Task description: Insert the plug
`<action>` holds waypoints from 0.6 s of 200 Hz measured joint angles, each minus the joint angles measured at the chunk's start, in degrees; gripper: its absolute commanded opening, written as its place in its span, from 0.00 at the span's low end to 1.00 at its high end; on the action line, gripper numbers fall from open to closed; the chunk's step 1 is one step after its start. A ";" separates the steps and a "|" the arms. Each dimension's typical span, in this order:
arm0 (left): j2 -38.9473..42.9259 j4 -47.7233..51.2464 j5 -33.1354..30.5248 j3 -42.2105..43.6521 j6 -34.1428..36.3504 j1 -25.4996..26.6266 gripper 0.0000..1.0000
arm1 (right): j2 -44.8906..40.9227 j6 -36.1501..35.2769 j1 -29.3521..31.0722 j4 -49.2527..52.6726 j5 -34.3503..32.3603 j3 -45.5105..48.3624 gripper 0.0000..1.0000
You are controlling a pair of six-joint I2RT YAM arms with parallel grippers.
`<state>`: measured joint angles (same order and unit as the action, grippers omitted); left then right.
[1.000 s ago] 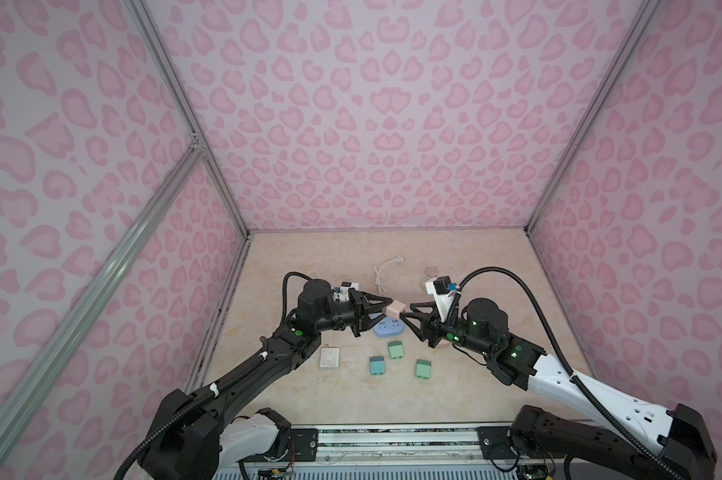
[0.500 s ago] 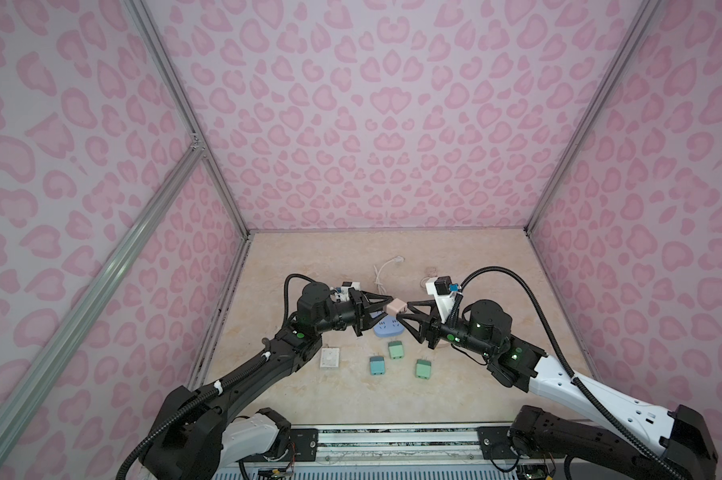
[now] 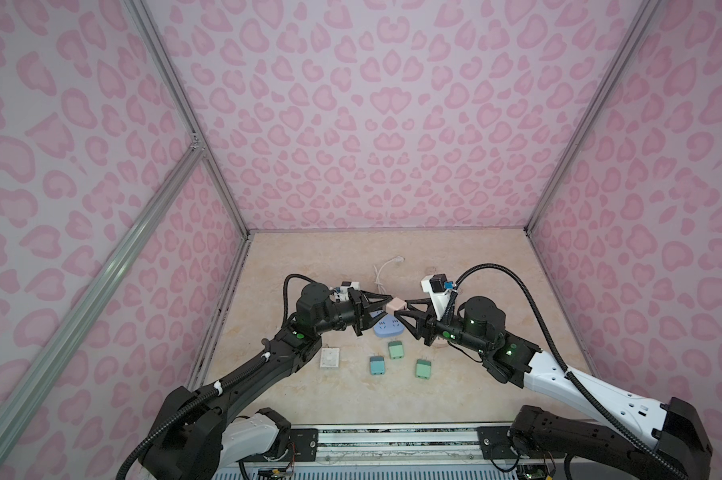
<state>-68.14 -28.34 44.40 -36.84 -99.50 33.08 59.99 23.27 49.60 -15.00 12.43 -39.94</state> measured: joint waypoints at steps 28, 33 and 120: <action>0.15 -0.15 -0.02 0.83 -0.04 0.00 0.03 | 1.40 -0.50 0.26 0.11 -0.04 -1.38 0.47; 0.17 -0.15 -0.02 0.85 -0.04 0.00 0.03 | 1.66 -0.63 0.28 0.11 -0.15 -1.60 0.47; 0.94 -0.33 -0.20 0.85 -0.04 -0.39 0.03 | 2.89 -1.07 1.46 0.81 -1.09 -1.88 0.45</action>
<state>-67.20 -28.67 44.21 -35.99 -99.55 32.69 62.87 22.20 51.07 -14.20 11.33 -41.82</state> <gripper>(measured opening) 0.285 0.478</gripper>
